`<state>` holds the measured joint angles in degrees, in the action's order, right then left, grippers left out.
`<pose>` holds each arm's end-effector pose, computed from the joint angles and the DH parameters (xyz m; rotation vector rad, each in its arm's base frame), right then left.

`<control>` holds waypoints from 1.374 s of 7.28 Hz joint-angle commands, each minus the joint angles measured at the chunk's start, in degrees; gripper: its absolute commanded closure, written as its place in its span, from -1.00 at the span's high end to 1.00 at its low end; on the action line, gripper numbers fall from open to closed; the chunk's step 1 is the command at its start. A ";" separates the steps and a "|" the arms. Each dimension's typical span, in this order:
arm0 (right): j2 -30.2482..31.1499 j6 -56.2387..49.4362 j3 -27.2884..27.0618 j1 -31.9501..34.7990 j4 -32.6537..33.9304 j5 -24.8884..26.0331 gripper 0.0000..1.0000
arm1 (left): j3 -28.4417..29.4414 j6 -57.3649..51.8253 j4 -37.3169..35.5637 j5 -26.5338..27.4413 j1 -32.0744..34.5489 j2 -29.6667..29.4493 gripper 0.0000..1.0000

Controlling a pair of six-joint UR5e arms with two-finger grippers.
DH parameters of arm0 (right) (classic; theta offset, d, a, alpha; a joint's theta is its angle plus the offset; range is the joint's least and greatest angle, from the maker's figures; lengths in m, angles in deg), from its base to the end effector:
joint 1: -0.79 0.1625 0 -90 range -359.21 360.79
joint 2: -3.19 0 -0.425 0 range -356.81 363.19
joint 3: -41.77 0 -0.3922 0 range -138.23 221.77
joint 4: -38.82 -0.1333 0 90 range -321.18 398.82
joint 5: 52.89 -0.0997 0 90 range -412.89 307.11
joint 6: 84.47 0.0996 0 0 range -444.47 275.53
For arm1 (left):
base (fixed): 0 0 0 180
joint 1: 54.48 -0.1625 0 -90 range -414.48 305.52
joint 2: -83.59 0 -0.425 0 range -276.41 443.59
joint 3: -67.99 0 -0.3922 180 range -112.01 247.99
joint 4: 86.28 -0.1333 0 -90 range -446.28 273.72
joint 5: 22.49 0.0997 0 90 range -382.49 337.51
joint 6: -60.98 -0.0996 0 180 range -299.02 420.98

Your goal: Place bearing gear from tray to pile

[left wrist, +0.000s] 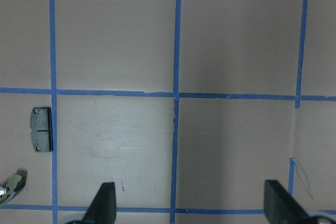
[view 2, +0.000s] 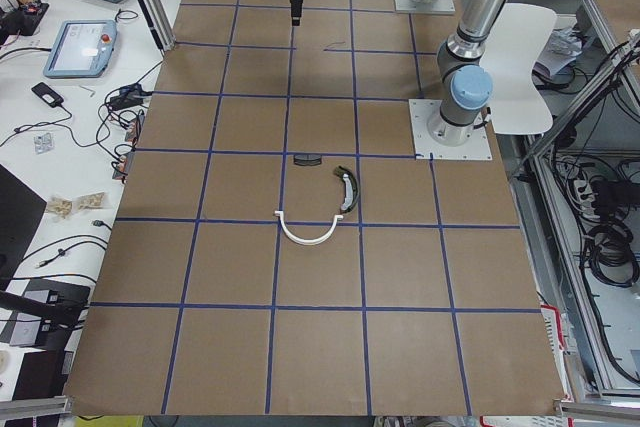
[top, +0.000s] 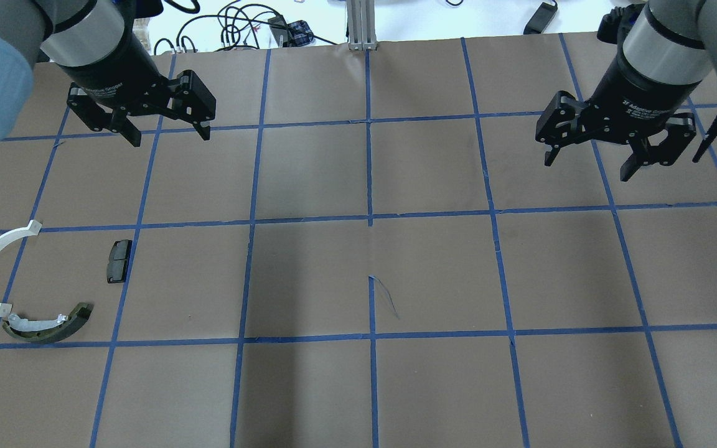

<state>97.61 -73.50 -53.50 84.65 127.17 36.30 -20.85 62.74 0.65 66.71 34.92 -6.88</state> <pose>0.0853 -0.4665 0.4766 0.4659 3.0937 0.0691 -0.1294 -0.5031 0.4994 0.0636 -3.1247 0.1024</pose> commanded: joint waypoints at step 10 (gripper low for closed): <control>-14.67 -64.37 0.96 -46.12 15.68 5.83 1.00 | -0.02 0.00 -0.09 -0.25 -0.02 0.12 1.00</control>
<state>86.79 -133.35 -52.92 42.98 139.42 42.28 -20.87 62.74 0.57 66.43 34.95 -6.77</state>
